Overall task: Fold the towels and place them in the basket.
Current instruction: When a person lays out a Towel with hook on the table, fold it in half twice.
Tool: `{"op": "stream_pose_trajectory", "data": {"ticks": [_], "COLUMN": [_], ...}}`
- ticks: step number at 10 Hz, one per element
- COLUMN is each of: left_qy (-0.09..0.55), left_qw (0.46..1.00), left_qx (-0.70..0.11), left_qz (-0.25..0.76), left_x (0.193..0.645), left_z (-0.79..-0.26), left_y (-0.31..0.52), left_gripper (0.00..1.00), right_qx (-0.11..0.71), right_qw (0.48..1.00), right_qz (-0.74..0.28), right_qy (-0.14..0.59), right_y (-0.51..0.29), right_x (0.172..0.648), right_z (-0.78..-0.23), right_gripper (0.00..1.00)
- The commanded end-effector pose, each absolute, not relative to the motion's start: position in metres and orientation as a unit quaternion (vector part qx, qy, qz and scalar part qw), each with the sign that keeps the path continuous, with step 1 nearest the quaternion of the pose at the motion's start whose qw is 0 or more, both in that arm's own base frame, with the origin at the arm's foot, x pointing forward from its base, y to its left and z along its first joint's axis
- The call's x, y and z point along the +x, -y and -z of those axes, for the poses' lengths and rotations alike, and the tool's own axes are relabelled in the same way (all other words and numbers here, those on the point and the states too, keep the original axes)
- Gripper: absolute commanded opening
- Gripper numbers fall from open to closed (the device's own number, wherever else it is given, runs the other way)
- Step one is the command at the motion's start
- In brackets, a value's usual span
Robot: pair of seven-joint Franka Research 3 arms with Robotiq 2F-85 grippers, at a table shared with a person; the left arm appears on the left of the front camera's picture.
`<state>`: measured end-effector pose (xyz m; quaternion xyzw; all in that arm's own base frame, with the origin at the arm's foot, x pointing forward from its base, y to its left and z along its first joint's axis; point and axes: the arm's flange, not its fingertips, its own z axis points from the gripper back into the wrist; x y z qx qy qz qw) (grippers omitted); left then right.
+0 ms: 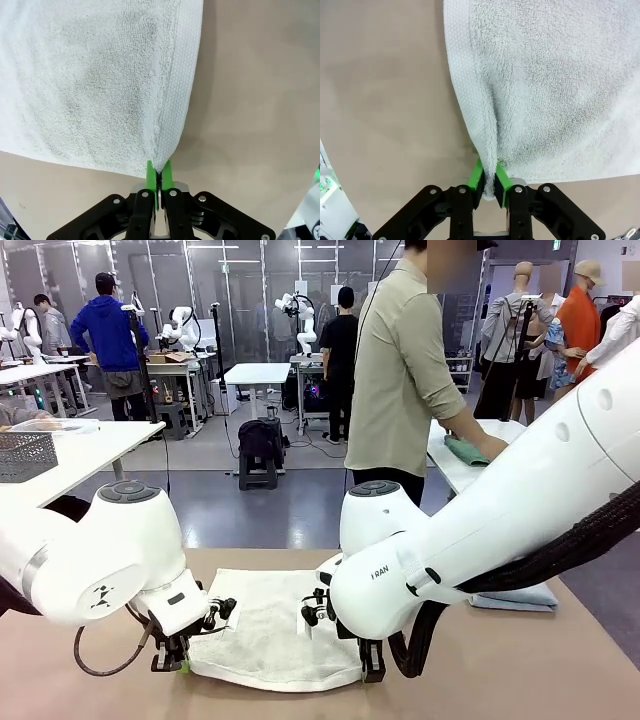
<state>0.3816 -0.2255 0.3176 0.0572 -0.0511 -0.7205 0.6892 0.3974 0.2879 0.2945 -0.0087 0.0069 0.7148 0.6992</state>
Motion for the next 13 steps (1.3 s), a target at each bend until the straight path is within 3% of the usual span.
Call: {"op": "stream_pose_trajectory", "data": {"ticks": [1, 2, 10, 11, 13], "left_qy": [0.051, 0.051, 0.060, 0.059, 0.059], "left_qw": [0.687, 0.689, 0.702, 0.702, 0.703], "left_qx": [0.057, 0.057, 0.076, 0.075, 0.075], "left_qz": [0.722, 0.720, 0.706, 0.705, 0.705], "left_x": [0.382, 0.382, 0.381, 0.381, 0.381], "left_z": [-0.318, -0.318, -0.347, -0.347, -0.346], "left_y": [0.226, 0.226, 0.226, 0.226, 0.225], "left_gripper": [0.00, 0.04, 0.04, 0.04, 0.04], "right_qx": [-0.009, -0.008, -0.020, -0.016, -0.016], "right_qw": [0.699, 0.692, 0.688, 0.690, 0.688], "right_qz": [-0.715, -0.722, -0.725, -0.724, -0.725], "right_qy": [-0.007, -0.007, -0.009, -0.009, -0.009], "right_y": [-0.288, -0.287, -0.289, -0.288, -0.289], "right_x": [0.397, 0.395, 0.389, 0.389, 0.390], "right_z": [-0.294, -0.301, -0.339, -0.339, -0.336], "right_gripper": [0.09, 0.09, 0.09, 0.21, 0.27]}}
